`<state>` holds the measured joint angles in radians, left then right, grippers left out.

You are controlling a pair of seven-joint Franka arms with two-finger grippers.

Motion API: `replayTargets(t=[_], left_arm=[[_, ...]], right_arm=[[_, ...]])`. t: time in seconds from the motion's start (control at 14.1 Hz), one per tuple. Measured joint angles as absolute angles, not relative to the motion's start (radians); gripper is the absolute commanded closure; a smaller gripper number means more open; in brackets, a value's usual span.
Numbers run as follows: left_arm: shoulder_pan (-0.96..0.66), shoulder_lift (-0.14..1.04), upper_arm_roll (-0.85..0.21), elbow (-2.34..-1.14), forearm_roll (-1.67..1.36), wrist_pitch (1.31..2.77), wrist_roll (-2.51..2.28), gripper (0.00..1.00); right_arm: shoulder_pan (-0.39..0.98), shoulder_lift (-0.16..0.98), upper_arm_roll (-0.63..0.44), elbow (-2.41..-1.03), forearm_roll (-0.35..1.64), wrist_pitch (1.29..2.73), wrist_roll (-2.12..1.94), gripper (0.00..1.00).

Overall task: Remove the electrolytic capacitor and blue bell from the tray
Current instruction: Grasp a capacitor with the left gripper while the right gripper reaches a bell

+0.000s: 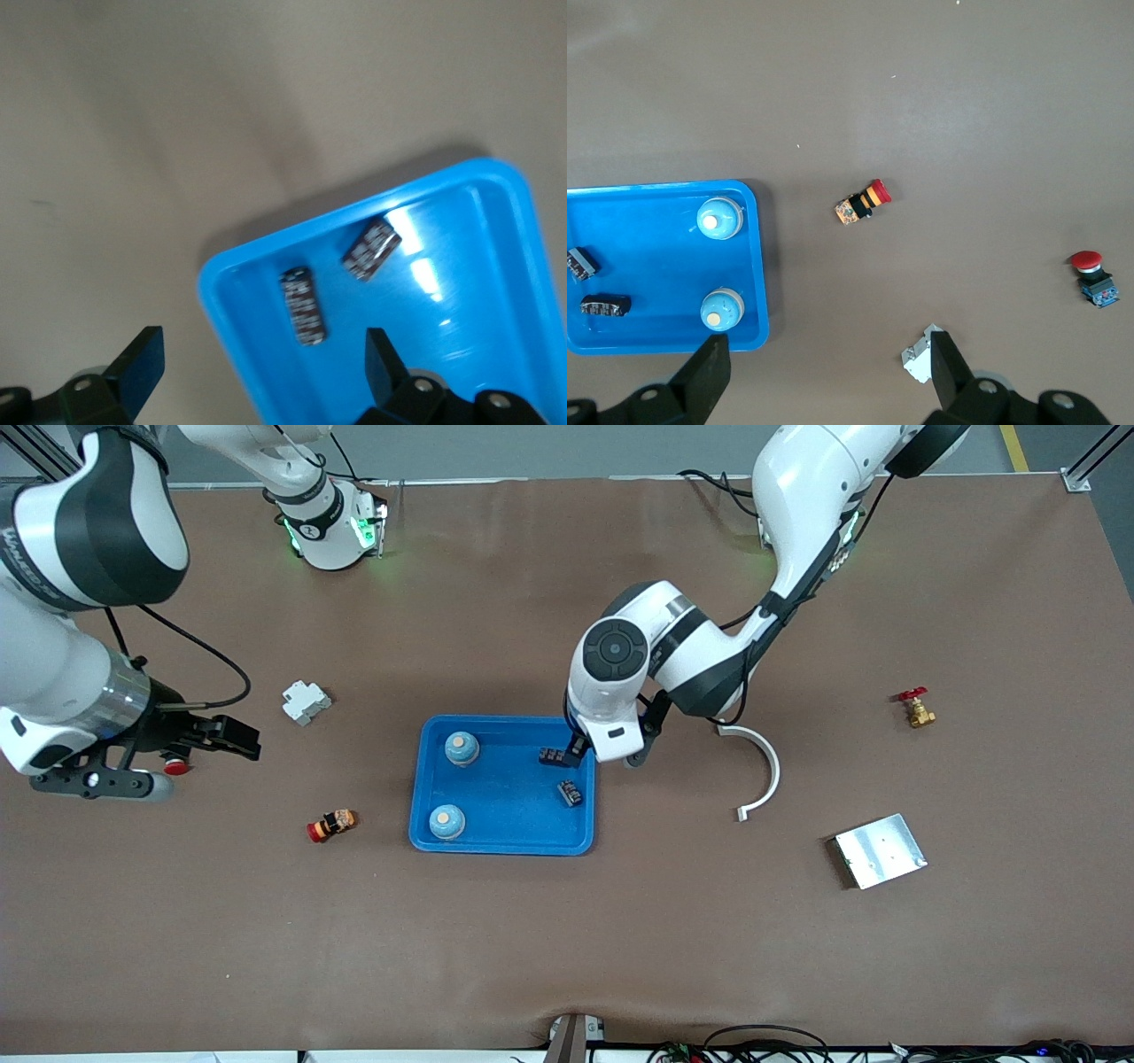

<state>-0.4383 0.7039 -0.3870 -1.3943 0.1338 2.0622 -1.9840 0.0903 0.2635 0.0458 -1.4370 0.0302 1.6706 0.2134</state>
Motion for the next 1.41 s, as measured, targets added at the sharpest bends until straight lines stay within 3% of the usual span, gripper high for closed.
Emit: replayTargets(t=[0.35, 1.13, 1.41], left_arm=[[-0.615, 0.762, -0.194, -1.365, 0.134, 2.197, -2.148, 0.0], [-0.717, 0.911, -0.14, -1.307, 0.134, 2.297, -2.182, 0.0], [-0.75, 0.935, -0.121, -1.307, 0.139, 2.3, -2.182, 0.0]], right_arm=[[0.088, 0.265, 0.039, -1.432, 0.031, 1.671, 0.217, 0.0], [0.219, 0.42, 0.047, -1.487, 0.072, 1.857, 0.382, 0.0], [0.244, 0.449, 0.047, -1.593, 0.099, 1.984, 0.424, 0.0]])
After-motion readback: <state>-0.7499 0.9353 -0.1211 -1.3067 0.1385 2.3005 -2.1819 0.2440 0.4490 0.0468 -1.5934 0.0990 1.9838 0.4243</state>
